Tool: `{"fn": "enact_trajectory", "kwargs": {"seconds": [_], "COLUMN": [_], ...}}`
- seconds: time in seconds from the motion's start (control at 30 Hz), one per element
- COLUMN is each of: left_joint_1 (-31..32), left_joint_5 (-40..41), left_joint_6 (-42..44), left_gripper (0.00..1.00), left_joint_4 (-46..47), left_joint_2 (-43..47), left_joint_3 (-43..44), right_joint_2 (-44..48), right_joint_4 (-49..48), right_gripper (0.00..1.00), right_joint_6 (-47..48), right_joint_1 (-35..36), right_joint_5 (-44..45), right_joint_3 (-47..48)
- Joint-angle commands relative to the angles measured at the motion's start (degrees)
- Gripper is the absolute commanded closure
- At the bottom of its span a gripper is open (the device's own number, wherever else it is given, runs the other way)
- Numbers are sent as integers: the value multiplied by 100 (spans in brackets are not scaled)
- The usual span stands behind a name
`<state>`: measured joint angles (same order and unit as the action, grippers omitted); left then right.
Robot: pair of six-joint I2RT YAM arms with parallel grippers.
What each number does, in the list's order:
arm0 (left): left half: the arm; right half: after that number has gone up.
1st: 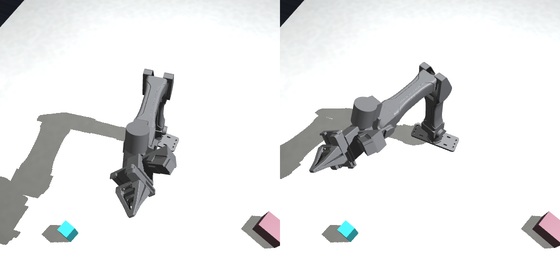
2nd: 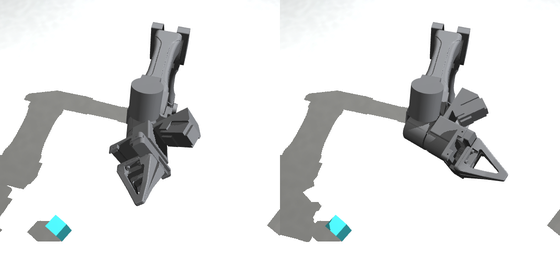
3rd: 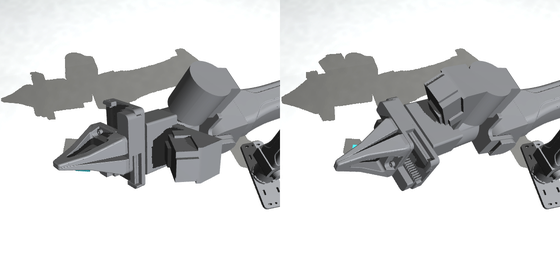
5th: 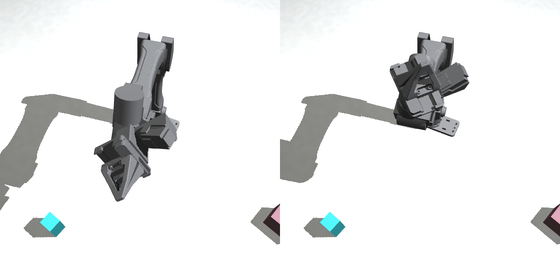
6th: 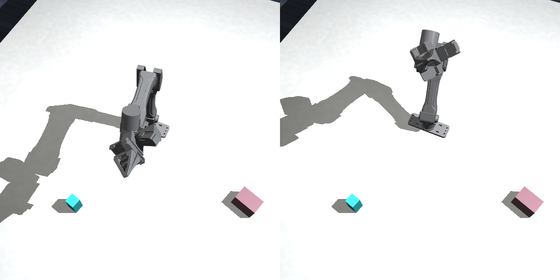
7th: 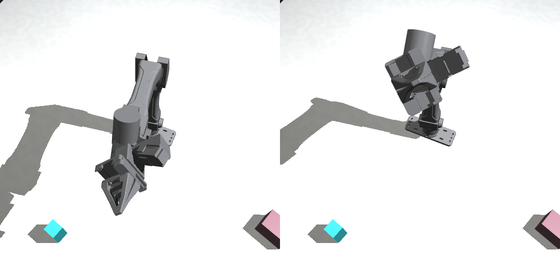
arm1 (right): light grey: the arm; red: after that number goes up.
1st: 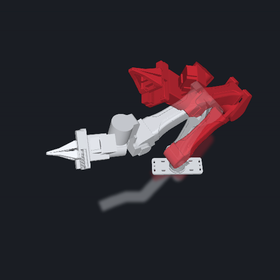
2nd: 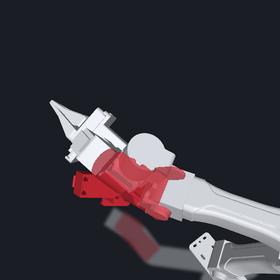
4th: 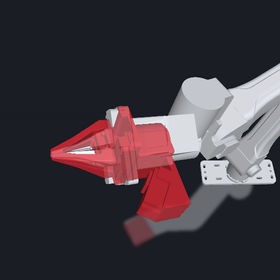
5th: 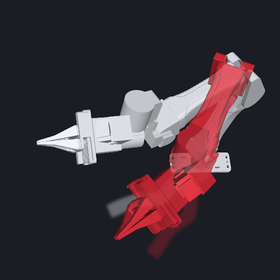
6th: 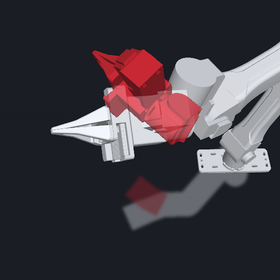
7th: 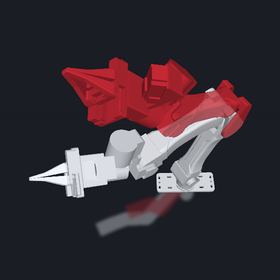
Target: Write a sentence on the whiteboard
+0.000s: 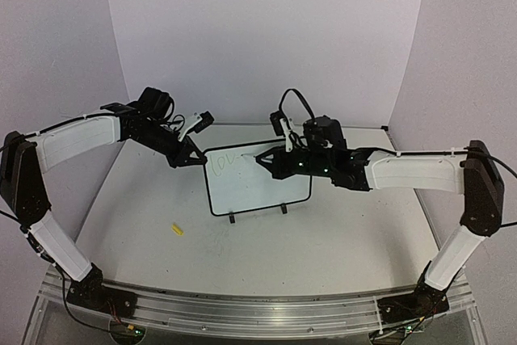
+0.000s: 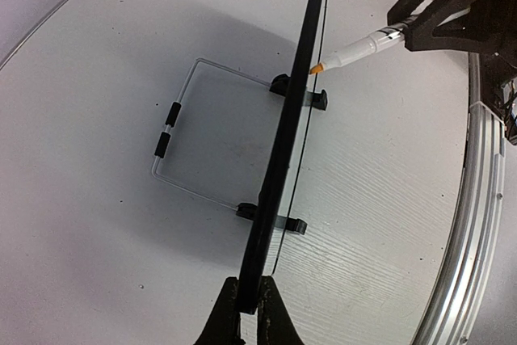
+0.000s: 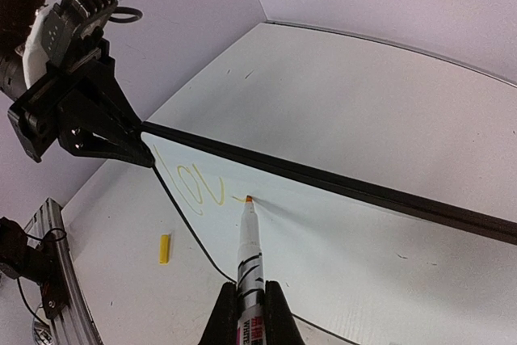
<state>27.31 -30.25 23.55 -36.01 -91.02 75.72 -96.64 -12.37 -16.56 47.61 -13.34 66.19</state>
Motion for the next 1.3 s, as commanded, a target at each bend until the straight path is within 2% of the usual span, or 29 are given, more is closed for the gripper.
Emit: {"fn": "enact_trajectory", "kwargs": {"seconds": [0.0,0.87,1.27], "left_joint_1": [-77,-77,-77], "left_joint_5": [740,757,766], "left_joint_6": [241,254,251], "left_gripper": [100,100,100], "left_joint_4": [-81,-82,-83], "left_joint_2": [78,58,55], "left_joint_3": [88,92,101], "right_joint_2": [193,-268,-259], "right_joint_4": [-108,-259,-257], "right_gripper": [100,100,100], "right_joint_6": [53,68,-56], "right_joint_1": [-90,-100,-99], "right_joint_5": [239,-380,-359], "right_joint_3": [87,403,29]}}
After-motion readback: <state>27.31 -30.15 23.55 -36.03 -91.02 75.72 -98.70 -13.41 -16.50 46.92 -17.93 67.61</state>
